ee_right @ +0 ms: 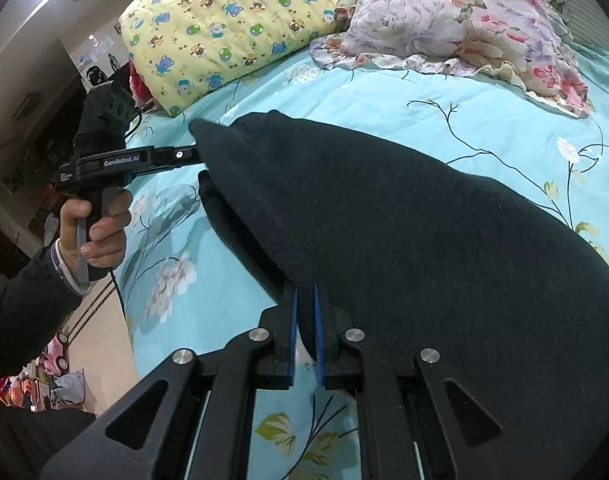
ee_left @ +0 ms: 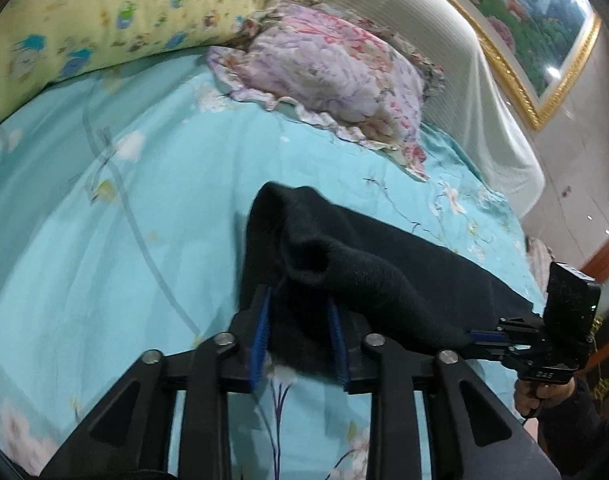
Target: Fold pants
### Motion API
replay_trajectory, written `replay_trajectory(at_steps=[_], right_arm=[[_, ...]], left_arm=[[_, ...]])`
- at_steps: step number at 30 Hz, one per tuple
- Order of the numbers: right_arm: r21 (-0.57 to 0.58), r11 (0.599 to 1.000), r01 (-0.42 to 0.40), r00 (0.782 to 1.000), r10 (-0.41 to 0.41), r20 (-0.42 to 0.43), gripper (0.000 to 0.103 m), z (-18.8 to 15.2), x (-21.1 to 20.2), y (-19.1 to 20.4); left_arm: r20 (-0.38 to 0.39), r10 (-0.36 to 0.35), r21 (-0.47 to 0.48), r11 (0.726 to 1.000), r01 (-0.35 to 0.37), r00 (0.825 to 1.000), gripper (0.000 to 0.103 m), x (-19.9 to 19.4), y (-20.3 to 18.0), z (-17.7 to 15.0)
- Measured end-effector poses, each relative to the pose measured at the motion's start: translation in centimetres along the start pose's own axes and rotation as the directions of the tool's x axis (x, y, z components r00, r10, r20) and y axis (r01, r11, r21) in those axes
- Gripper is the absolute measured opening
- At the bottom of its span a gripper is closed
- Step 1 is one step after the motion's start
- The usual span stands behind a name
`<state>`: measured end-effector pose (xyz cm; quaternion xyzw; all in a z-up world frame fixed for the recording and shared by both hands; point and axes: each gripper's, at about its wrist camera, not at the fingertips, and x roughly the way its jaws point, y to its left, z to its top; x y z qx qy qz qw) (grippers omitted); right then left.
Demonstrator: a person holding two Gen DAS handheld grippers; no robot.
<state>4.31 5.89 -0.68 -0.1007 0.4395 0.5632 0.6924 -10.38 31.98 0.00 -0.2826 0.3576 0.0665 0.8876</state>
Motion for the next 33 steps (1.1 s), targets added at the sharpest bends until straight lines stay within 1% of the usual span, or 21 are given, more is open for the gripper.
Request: replay_trajectory(at_steps=[4,5,7,11,14,17,18,19,21,24,25,26,27,30,32,33], right_arm=[[0.002,1.000,0.001,1.000,-0.001,0.018,0.031,-0.3,-0.8,0.1],[0.005,1.000,0.000,1.000,0.000,0.024,0.031,-0.3,-0.9,0.1],[0.014,1.000,-0.002,0.999,0.002,0.035,0.032,-0.4,-1.3,-0.1],[0.034,0.999,-0.011,0.999,0.009,0.053,0.032,-0.3,-1.8,-0.2],[0.042,0.999,-0.017,0.998,0.014,0.062,0.032,-0.2,-2.0,-0.3],[0.050,0.998,-0.026,0.997,0.022,0.072,0.033,0.0,-2.3,-0.2],[0.052,0.998,-0.028,0.997,0.024,0.075,0.035,0.1,-2.3,-0.2],[0.053,0.998,-0.027,0.997,0.022,0.080,0.041,0.3,-2.3,-0.2],[0.055,0.998,-0.026,0.996,0.021,0.090,0.047,0.8,-2.4,-0.2],[0.055,0.998,-0.037,0.995,0.032,0.098,0.048,1.7,-2.4,0.1],[0.054,0.998,-0.035,0.995,0.030,0.099,0.048,2.0,-2.4,0.1],[0.050,0.998,-0.032,0.995,0.026,0.100,0.048,2.3,-2.3,0.1],[0.044,0.999,-0.025,0.994,0.020,0.103,0.049,2.6,-2.4,0.1],[0.048,0.998,0.030,0.992,-0.036,0.124,0.053,3.4,-2.8,-0.6],[0.086,0.995,0.053,0.989,-0.064,0.137,0.054,3.8,-3.4,-2.2],[0.106,0.993,0.056,0.988,-0.071,0.141,0.054,4.0,-3.6,-3.0]], left_arm=[[0.032,0.005,-0.037,0.999,-0.004,0.999,0.045,-1.5,-0.1,-0.8],[0.040,0.005,-0.048,0.999,-0.003,0.999,0.050,-1.8,-0.2,-0.9],[0.057,0.001,-0.079,0.997,0.004,0.998,0.055,-2.6,-0.3,-1.1],[0.063,-0.003,-0.119,0.993,0.010,0.998,0.056,-3.2,-0.8,-1.5],[0.052,0.012,-0.141,0.990,-0.005,0.999,0.059,-3.3,-1.2,-1.7],[0.047,0.018,-0.188,0.982,-0.009,0.999,0.061,-3.5,-1.5,-1.8],[0.049,0.018,-0.211,0.977,-0.008,0.999,0.061,-3.6,-1.8,-1.8],[0.050,0.020,-0.224,0.975,-0.008,0.999,0.062,-3.6,-1.8,-1.6],[0.052,0.035,-0.261,0.965,-0.020,0.998,0.064,-3.8,-2.1,-1.5],[0.060,0.084,-0.321,0.945,-0.060,0.995,0.064,-4.1,-2.4,-1.3],[0.067,0.093,-0.341,0.938,-0.065,0.993,0.068,-4.3,-2.5,-1.2],[0.070,0.111,-0.373,0.925,-0.077,0.991,0.076,-4.4,-2.6,-1.3],[0.068,0.128,-0.399,0.913,-0.090,0.989,0.079,-4.3,-2.5,-1.4],[0.052,0.130,-0.444,0.891,-0.094,0.990,0.080,-3.6,-2.2,-1.7],[0.033,0.132,-0.464,0.880,-0.102,0.991,0.080,-2.9,-2.1,-1.8],[0.029,0.122,-0.471,0.877,-0.094,0.992,0.080,-2.6,-2.0,-1.8]])
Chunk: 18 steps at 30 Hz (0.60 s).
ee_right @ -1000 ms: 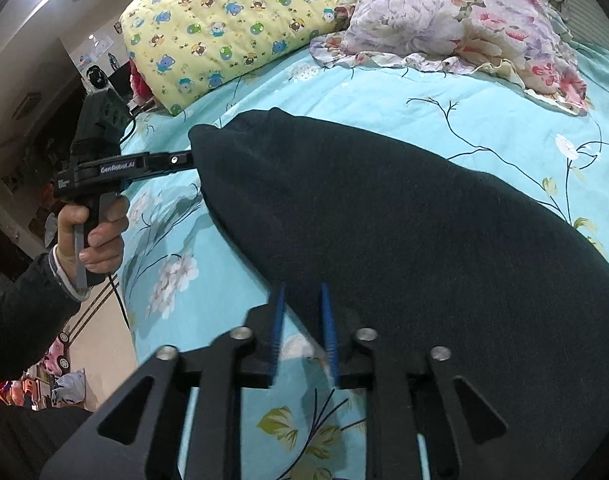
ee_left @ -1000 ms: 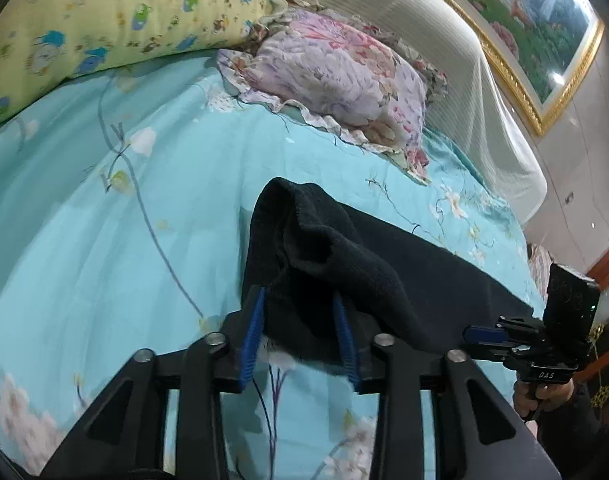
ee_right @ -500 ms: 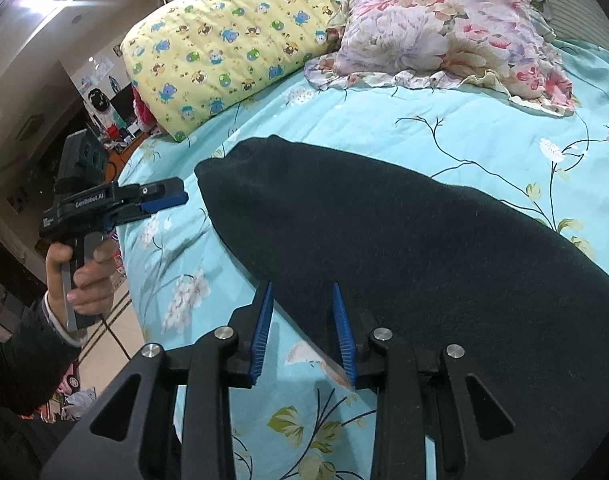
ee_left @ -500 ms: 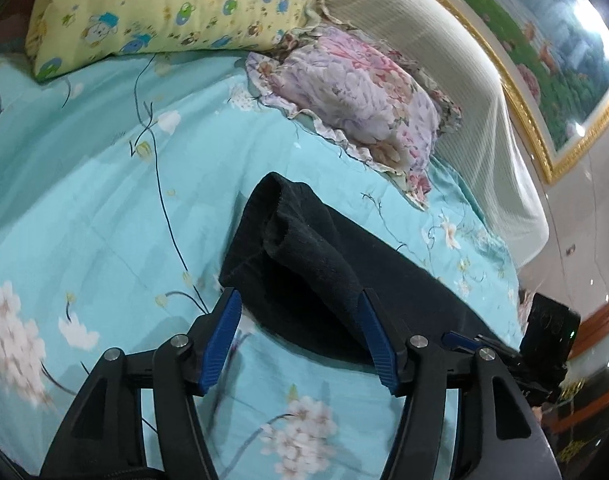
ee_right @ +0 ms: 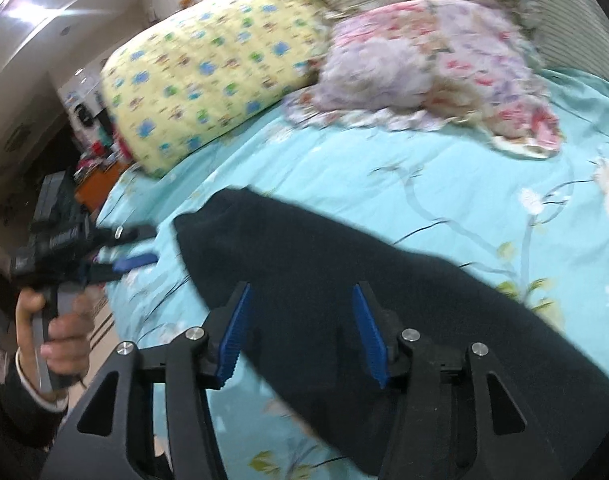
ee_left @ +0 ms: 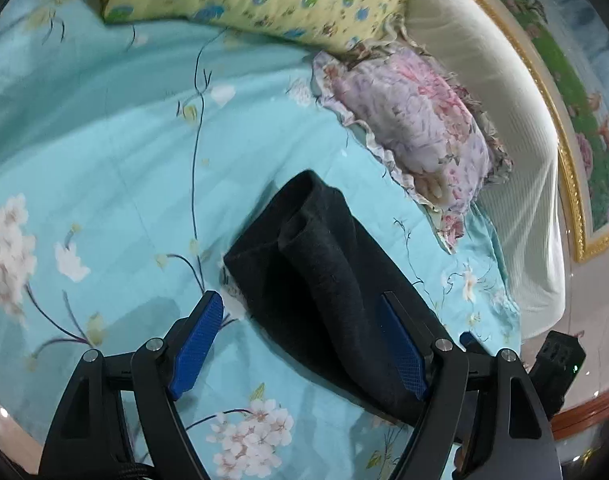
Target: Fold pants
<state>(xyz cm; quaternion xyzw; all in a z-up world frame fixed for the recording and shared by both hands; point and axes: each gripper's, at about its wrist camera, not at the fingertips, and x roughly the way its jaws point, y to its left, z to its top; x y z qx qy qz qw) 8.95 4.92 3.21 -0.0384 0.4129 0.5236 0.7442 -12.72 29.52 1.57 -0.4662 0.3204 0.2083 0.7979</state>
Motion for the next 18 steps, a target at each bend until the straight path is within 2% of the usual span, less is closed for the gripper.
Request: replay_trajectory(at_steps=[3,8,11,16,18], right_arm=[[0.072,0.997,0.037,0.999,-0.037,0.002,0.054,1.1,0.0,-3.3],[0.104,0.990,0.097,0.995,-0.093,-0.045,0.054,2.6,2.2,-6.5],[0.100,0.989,0.109,0.989,-0.098,-0.108,0.054,3.0,4.7,-7.6],[0.031,0.995,0.099,0.971,-0.089,-0.221,0.051,2.8,8.4,-7.3],[-0.012,0.995,0.101,0.966,-0.101,-0.237,0.050,2.6,8.9,-6.9]], left_arm=[[-0.024,0.017,-0.017,1.000,-0.017,1.000,0.080,1.3,0.0,0.0],[-0.043,0.076,-0.047,0.996,-0.078,0.996,0.080,3.5,0.7,0.1],[-0.051,0.072,-0.068,0.995,-0.075,0.996,0.079,4.3,1.6,-0.1],[-0.037,0.080,-0.022,0.997,-0.080,0.996,0.079,4.6,1.4,-0.2],[-0.033,0.087,-0.003,0.996,-0.087,0.996,0.078,4.9,1.1,-0.2]])
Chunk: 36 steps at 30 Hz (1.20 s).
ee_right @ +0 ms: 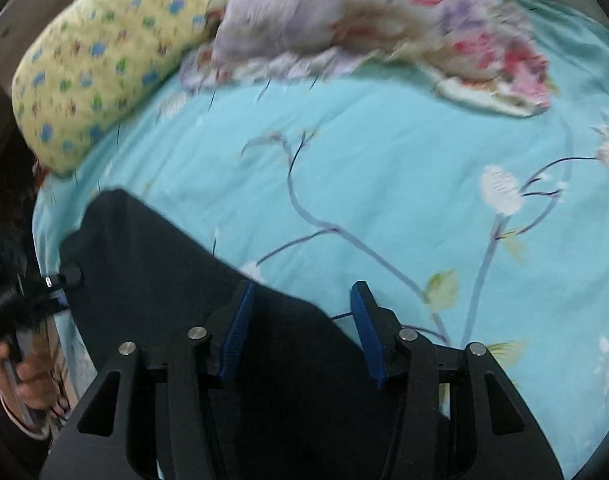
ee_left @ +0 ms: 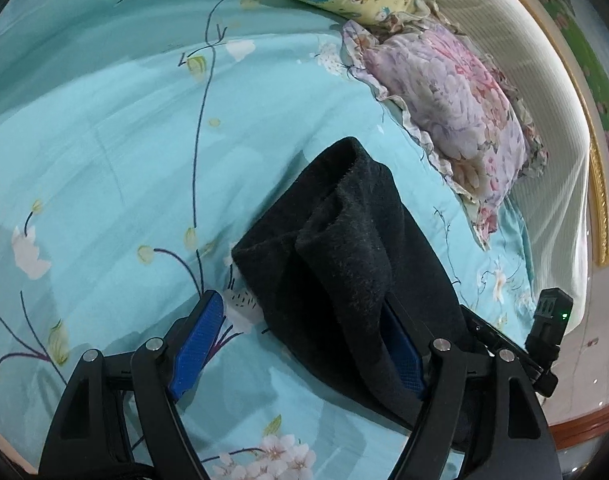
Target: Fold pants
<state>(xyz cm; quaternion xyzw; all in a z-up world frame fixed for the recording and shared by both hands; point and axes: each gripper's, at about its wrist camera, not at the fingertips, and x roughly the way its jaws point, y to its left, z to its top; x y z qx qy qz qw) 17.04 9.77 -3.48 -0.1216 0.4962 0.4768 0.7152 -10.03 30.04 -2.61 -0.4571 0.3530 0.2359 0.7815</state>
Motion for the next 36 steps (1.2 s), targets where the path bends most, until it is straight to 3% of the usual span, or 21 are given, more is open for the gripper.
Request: replay_trajectory(at_steps=[3,6,8,10,13,18,23,31,33,36], right_arm=[[-0.034,0.999,-0.003,1.000,0.002,-0.023,0.048,-0.2,-0.1,0.4],[-0.084,0.996,-0.009,0.999,0.005,-0.054,0.041,-0.4,0.0,1.0],[-0.101,0.995,-0.019,0.998,0.012,-0.068,0.033,-0.5,0.1,1.2],[-0.106,0.994,-0.007,0.998,0.000,-0.068,0.023,-0.5,-0.2,1.4],[-0.127,0.992,0.009,0.999,-0.015,-0.042,0.016,-0.7,-1.5,2.1],[-0.183,0.977,0.106,0.993,-0.095,0.067,0.014,-0.4,-4.6,4.0],[-0.164,0.977,0.133,0.983,-0.109,0.147,0.011,0.4,-5.0,4.4],[-0.149,0.977,0.152,0.983,-0.134,0.127,0.010,0.0,-0.3,6.0],[-0.124,0.983,0.135,0.986,-0.121,0.116,0.010,-0.2,0.1,5.6],[-0.083,0.990,0.118,0.983,-0.104,0.151,0.016,-0.6,-0.8,5.1]], left_arm=[[0.012,0.014,0.038,0.999,-0.015,1.000,0.076,0.5,-0.8,0.1],[0.014,0.021,0.102,0.995,-0.022,1.000,0.060,1.3,-1.9,0.1],[0.009,0.006,0.122,0.992,-0.007,1.000,0.039,1.8,-2.1,0.2],[-0.001,-0.045,0.108,0.993,0.045,0.999,0.026,1.8,-1.6,0.5],[0.009,-0.105,0.126,0.987,0.103,0.994,0.019,0.7,-1.6,0.6],[0.056,-0.220,0.217,0.955,0.203,0.974,0.019,-3.8,-2.4,0.4],[0.078,-0.259,0.259,0.938,0.231,0.963,0.019,-6.7,-1.6,0.6],[0.046,-0.186,0.250,0.953,0.169,0.981,0.019,-3.7,1.2,1.4],[0.036,-0.146,0.255,0.958,0.132,0.989,0.022,-2.6,1.4,1.3],[0.056,-0.094,0.232,0.969,0.079,0.994,0.035,-2.6,2.1,1.2]])
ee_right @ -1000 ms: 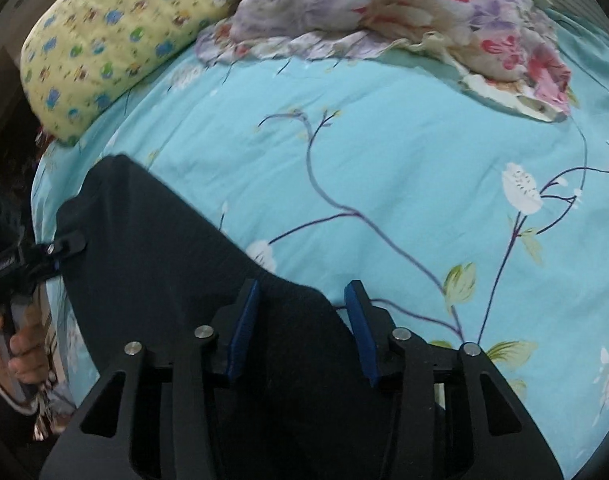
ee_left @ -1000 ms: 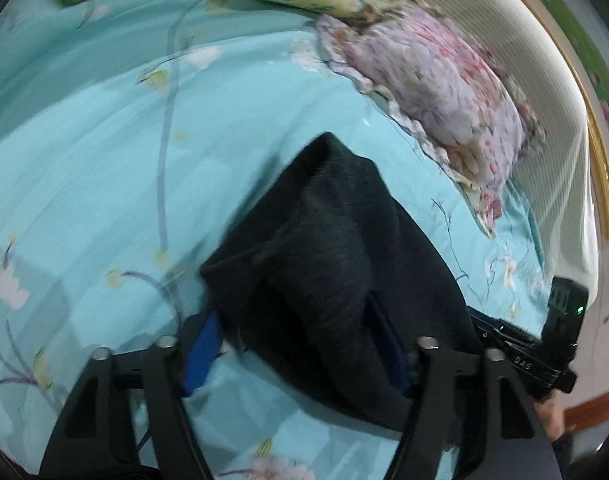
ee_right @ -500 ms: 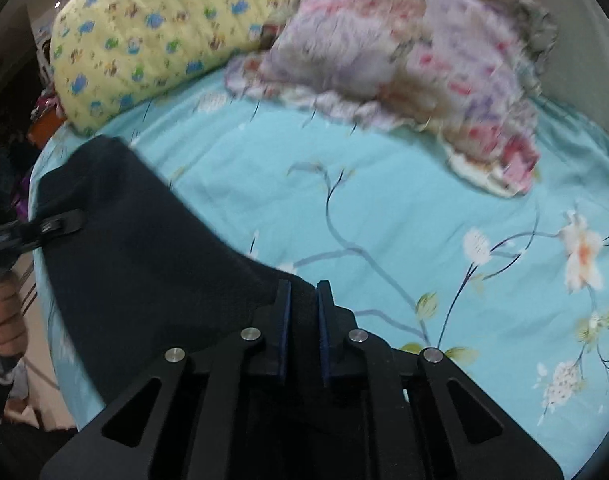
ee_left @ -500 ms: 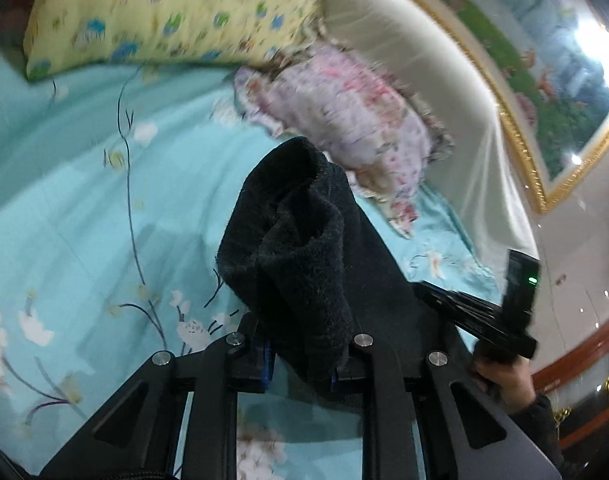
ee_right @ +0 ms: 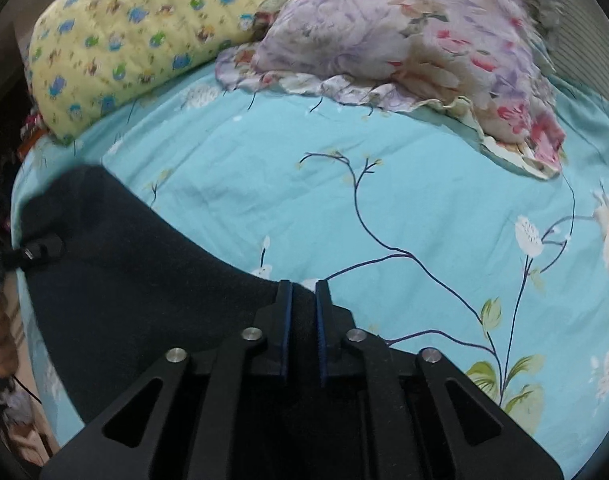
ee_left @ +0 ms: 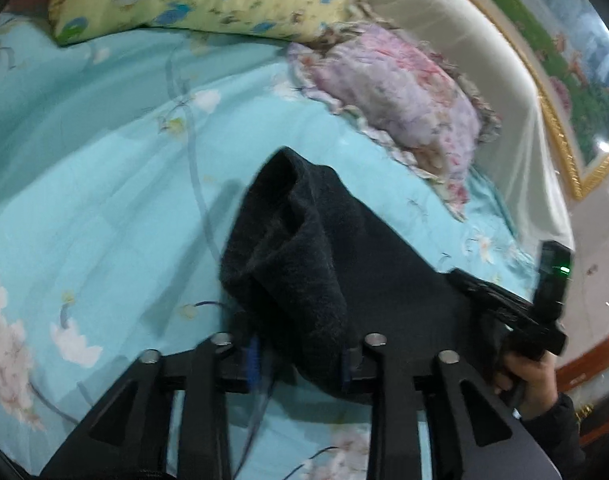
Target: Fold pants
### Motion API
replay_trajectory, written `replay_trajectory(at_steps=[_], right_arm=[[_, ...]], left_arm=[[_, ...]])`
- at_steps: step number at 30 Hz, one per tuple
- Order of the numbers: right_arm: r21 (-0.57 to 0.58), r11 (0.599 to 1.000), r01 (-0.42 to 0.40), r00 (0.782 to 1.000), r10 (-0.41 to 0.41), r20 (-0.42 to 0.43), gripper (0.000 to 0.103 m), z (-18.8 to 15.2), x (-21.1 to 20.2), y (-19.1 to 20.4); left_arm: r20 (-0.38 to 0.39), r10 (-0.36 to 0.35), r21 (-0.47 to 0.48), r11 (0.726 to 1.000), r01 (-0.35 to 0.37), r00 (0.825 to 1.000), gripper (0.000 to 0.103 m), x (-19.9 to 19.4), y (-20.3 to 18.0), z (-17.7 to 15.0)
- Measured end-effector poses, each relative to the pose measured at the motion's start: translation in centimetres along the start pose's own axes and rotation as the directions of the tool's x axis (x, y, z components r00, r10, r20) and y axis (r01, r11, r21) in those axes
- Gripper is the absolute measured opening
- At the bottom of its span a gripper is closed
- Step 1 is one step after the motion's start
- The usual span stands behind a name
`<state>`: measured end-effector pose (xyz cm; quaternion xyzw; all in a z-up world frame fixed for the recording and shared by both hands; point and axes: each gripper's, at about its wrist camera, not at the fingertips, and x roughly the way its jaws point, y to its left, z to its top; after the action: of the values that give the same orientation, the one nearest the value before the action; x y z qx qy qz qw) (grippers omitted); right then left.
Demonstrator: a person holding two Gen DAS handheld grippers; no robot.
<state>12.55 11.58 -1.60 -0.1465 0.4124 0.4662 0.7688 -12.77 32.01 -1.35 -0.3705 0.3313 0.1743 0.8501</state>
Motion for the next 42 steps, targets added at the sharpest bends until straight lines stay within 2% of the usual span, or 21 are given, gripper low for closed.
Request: replay_trajectory(at_steps=[2,4,8,13,17,21,23,29,35,38,42], right_arm=[[0.021,0.999,0.026,0.999,-0.027,0.026,0.024,-0.2,-1.1,-0.2],[0.063,0.998,0.006,0.997,-0.011,0.075,0.032,-0.6,-3.1,-0.9],[0.136,0.990,-0.024,0.991,0.005,0.134,0.035,-2.1,-6.6,-2.2],[0.228,0.973,-0.035,0.989,0.000,0.151,0.040,-5.2,-9.7,-3.2],[0.292,0.956,-0.021,0.987,-0.025,0.156,0.040,-7.9,-11.8,-3.9],[0.350,0.937,0.006,0.984,-0.068,0.164,0.044,-10.8,-14.0,-4.7],[0.385,0.923,0.015,0.982,-0.086,0.167,0.048,-12.1,-14.9,-5.2],[0.507,0.861,0.039,0.971,-0.153,0.185,0.048,-16.6,-18.5,-7.4],[0.606,0.792,0.073,0.953,-0.235,0.191,0.049,-20.5,-21.6,-9.3],[0.664,0.742,0.088,0.944,-0.275,0.182,0.059,-22.6,-23.2,-10.5],[0.718,0.686,0.119,0.924,-0.342,0.173,0.060,-25.0,-25.3,-12.0]], left_arm=[[0.030,0.016,-0.008,1.000,-0.016,0.999,0.055,-1.0,0.4,0.0],[0.083,0.053,-0.010,0.999,-0.053,0.995,0.066,-2.8,0.5,0.3],[0.151,0.075,0.009,0.997,-0.078,0.986,0.069,-5.7,-0.4,1.3],[0.158,0.023,0.072,0.997,-0.035,0.987,0.074,-6.3,-3.4,1.7],[0.114,-0.013,0.129,0.992,-0.002,0.993,0.077,-4.8,-6.3,0.8],[0.031,-0.057,0.186,0.981,0.050,0.998,0.077,-2.3,-9.5,-0.6],[-0.002,-0.075,0.210,0.975,0.074,0.997,0.077,-1.3,-10.9,-1.3],[-0.093,-0.127,0.290,0.945,0.149,0.987,0.079,1.4,-16.0,-3.5],[-0.194,-0.167,0.353,0.908,0.228,0.967,0.080,4.0,-21.0,-5.4],[-0.232,-0.183,0.408,0.873,0.266,0.955,0.080,5.0,-24.1,-6.5],[-0.270,-0.194,0.468,0.830,0.305,0.943,0.080,6.1,-27.6,-7.7]])
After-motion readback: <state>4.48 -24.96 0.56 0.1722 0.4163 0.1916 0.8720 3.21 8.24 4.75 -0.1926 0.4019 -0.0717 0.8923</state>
